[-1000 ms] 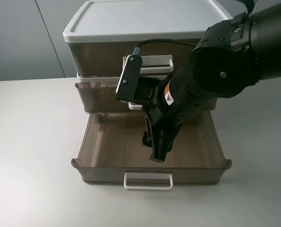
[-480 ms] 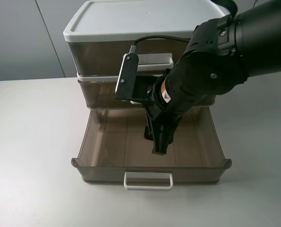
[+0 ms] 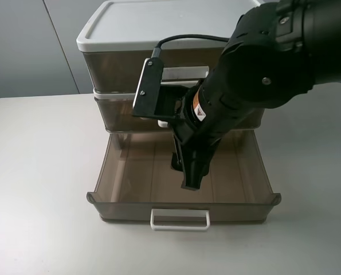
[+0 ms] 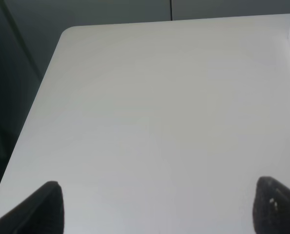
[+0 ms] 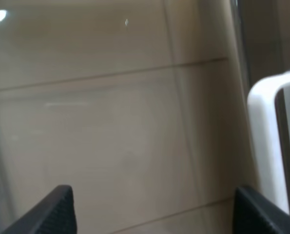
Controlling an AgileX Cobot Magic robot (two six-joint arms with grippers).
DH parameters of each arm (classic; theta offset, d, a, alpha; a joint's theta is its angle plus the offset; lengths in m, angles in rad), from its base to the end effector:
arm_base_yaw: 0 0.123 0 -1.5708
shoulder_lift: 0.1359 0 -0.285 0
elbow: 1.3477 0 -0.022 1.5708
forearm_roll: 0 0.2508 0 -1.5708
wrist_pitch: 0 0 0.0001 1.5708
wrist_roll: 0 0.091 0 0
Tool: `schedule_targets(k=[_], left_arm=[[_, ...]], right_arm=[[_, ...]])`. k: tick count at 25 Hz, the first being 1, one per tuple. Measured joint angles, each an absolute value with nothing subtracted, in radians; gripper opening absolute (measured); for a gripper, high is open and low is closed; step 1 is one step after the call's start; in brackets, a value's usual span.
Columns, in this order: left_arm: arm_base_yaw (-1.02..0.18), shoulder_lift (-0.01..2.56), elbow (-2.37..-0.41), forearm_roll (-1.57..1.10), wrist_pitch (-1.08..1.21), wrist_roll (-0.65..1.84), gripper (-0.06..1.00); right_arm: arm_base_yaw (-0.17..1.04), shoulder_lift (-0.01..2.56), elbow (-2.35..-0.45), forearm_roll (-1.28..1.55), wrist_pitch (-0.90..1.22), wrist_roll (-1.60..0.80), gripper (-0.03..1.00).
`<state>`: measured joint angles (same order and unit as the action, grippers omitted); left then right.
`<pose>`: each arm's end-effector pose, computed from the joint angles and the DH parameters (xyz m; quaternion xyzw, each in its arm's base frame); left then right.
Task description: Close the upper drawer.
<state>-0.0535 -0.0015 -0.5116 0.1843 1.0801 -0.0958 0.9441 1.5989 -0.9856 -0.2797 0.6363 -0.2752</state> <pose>-0.0072 0.0151 0.2800 -0.0230 0.8509 0.0531 0.5221 0.1948 0.2436 0.2155 -0.6314 0.7417 -0.0322 0.2238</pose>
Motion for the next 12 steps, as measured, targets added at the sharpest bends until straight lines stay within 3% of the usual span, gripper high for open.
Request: schedule_targets(k=[12], left_arm=[[-0.053,-0.001,-0.512,0.184,1.08,-0.096,0.74]], right_arm=[[0.986,1.563,-0.986,-0.261,0.638,-0.189,0.51]])
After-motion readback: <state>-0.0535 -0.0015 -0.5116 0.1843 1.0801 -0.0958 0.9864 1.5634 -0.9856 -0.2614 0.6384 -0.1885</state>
